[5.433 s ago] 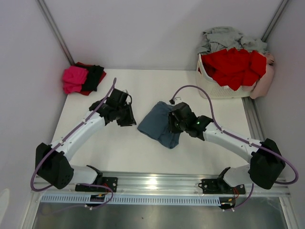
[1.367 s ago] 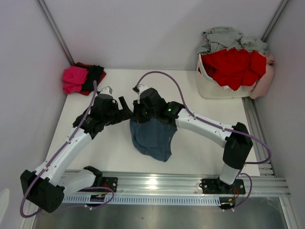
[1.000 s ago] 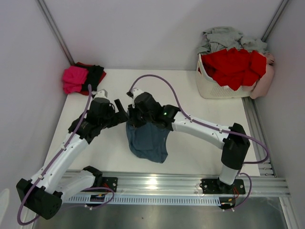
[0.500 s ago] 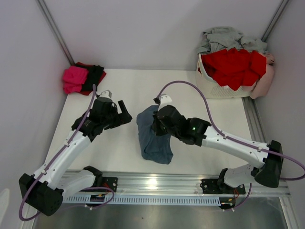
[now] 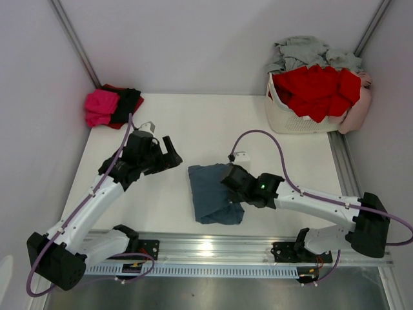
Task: Fold and stack the t-shirts
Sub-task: Fold the long partially folded tshirt into a neat square
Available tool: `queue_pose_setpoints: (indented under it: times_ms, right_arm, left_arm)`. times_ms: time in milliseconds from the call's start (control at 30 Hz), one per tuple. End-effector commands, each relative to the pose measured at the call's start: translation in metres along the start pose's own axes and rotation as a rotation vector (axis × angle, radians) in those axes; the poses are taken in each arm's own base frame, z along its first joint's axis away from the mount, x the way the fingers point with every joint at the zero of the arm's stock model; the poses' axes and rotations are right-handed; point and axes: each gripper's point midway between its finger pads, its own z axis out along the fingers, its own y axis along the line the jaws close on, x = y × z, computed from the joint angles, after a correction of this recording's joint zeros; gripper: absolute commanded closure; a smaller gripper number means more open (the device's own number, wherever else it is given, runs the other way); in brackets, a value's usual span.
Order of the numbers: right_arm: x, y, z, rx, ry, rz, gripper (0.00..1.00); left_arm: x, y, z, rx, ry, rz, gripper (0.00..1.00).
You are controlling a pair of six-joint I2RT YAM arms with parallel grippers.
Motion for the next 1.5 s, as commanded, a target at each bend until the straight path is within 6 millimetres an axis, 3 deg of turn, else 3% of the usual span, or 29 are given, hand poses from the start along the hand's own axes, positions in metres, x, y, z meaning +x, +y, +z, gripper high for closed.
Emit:
queue_pose_setpoints:
  times_ms: [0,167,333,367,400,433,467,567,733,767,867,933,1000,1067,1100,1133,1233,1467]
  right_arm:
    - [-0.01,-0.015,-0.017,0.047,-0.079,0.118,1.0]
    - [-0.008,-0.02,-0.017,0.101,-0.078,0.138,1.0]
    - [0.006,-0.038,-0.008,0.203,-0.047,0.131,1.0]
    - [0.009,-0.04,-0.005,0.219,-0.04,0.126,0.96]
    - [0.012,-0.044,-0.004,0.241,-0.033,0.121,0.84]
    - [0.014,-0.047,0.0,0.269,-0.028,0.12,0.49]
    - [0.014,-0.051,0.0,0.29,-0.037,0.13,0.39]
    - [0.014,-0.066,-0.002,0.333,-0.077,0.179,0.24]
    - [-0.016,-0.092,-0.012,0.39,-0.233,0.369,0.01]
    - [-0.034,-0.09,-0.012,0.341,-0.285,0.426,0.0]
    - [-0.058,-0.086,-0.011,0.268,-0.34,0.45,0.0]
    - [-0.074,-0.085,-0.018,0.239,-0.379,0.468,0.01]
    - [-0.087,-0.08,-0.023,0.2,-0.412,0.441,0.01]
    - [-0.094,-0.068,-0.023,0.135,-0.416,0.393,0.16]
    - [-0.095,-0.065,-0.023,0.117,-0.412,0.389,0.28]
    - [-0.094,-0.063,-0.021,0.104,-0.404,0.386,0.6]
    - [-0.09,-0.047,-0.011,0.024,-0.365,0.362,1.0]
    - [-0.074,-0.017,0.011,-0.112,-0.28,0.257,1.0]
  left_arm:
    - [-0.002,-0.011,0.001,0.053,-0.001,0.024,0.07]
    - [0.0,-0.012,0.003,0.062,0.008,0.023,0.07]
    - [0.003,-0.016,0.005,0.086,0.022,0.026,0.07]
    - [0.004,-0.017,0.005,0.091,0.025,0.029,0.07]
    - [0.004,-0.018,0.005,0.097,0.03,0.031,0.07]
    - [0.006,-0.021,0.005,0.115,0.039,0.034,0.08]
    - [0.006,-0.023,0.005,0.128,0.042,0.038,0.07]
    - [0.006,-0.036,0.005,0.201,0.055,0.062,0.07]
    - [0.019,-0.06,0.02,0.341,0.128,0.054,0.07]
    - [0.024,-0.069,0.024,0.393,0.145,0.045,0.07]
    - [0.04,-0.076,0.045,0.401,0.244,0.025,0.08]
    - [0.056,-0.075,0.059,0.394,0.324,0.019,0.1]
    - [0.067,-0.084,0.061,0.446,0.37,0.02,0.11]
    - [0.083,-0.083,0.071,0.433,0.426,0.003,0.13]
    - [0.088,-0.084,0.072,0.444,0.446,0.0,0.16]
    - [0.092,-0.087,0.073,0.457,0.458,0.001,0.17]
    - [0.107,-0.104,0.076,0.531,0.509,0.012,0.29]
    - [0.133,-0.128,0.097,0.575,0.627,0.044,0.4]
